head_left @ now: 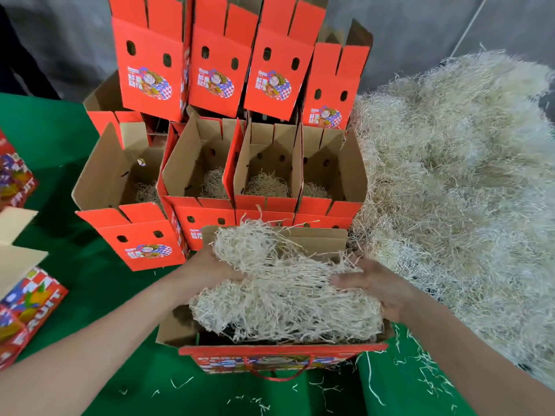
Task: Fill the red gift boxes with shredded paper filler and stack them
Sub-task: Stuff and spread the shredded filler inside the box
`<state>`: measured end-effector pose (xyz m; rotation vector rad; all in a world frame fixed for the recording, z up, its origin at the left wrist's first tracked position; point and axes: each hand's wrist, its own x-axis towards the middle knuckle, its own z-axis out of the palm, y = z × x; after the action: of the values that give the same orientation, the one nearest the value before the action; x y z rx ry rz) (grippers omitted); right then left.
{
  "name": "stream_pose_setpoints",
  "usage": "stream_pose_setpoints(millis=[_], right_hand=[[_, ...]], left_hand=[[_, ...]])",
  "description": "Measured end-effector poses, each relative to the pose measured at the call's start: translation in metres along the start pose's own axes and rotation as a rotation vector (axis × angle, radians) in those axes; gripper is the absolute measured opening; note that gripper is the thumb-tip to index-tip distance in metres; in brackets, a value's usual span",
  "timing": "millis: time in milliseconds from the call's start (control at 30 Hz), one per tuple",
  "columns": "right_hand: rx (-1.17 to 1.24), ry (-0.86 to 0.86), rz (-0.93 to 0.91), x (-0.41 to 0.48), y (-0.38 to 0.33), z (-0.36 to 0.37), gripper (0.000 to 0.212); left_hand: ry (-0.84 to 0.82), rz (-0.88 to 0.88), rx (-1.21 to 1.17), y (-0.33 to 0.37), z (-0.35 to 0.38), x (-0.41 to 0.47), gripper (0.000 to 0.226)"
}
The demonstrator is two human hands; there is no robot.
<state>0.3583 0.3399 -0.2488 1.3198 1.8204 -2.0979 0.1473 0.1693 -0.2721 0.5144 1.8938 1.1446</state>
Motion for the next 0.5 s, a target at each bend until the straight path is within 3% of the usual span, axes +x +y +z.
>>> stream_pose_setpoints(millis=[67, 133, 200, 267, 367, 433, 500], right_hand=[[-0.037, -0.068, -0.026, -0.004, -0.006, 0.007, 0.112], [-0.056, -0.190, -0.033, -0.005, -0.012, 0.031, 0.106], [-0.076, -0.132, -0.013, 0.001, -0.013, 0.049, 0.114], [-0.060, -0.054, -0.020, 0.012, -0.010, 0.051, 0.102], [-0.010, 0.006, -0.011, 0.020, -0.007, 0.044, 0.085], [-0.021, 0.015, 0.004, 0.018, -0.004, 0.039, 0.082], [-0.032, 0.024, -0.027, 0.013, -0.003, 0.029, 0.058]], left_hand=[[-0.128, 0.023, -0.052, 0.001, 0.007, -0.006, 0.050], [-0.227, 0.114, 0.106, 0.004, 0.026, -0.009, 0.051], [-0.381, 0.103, 0.134, 0.005, 0.036, -0.008, 0.052], [-0.505, -0.016, 0.054, 0.011, 0.027, -0.010, 0.054], [-0.315, -0.071, 0.030, 0.011, 0.020, -0.002, 0.062], [-0.118, -0.059, 0.078, 0.011, 0.021, 0.001, 0.040], [0.000, -0.080, 0.046, 0.010, 0.015, 0.002, 0.031]])
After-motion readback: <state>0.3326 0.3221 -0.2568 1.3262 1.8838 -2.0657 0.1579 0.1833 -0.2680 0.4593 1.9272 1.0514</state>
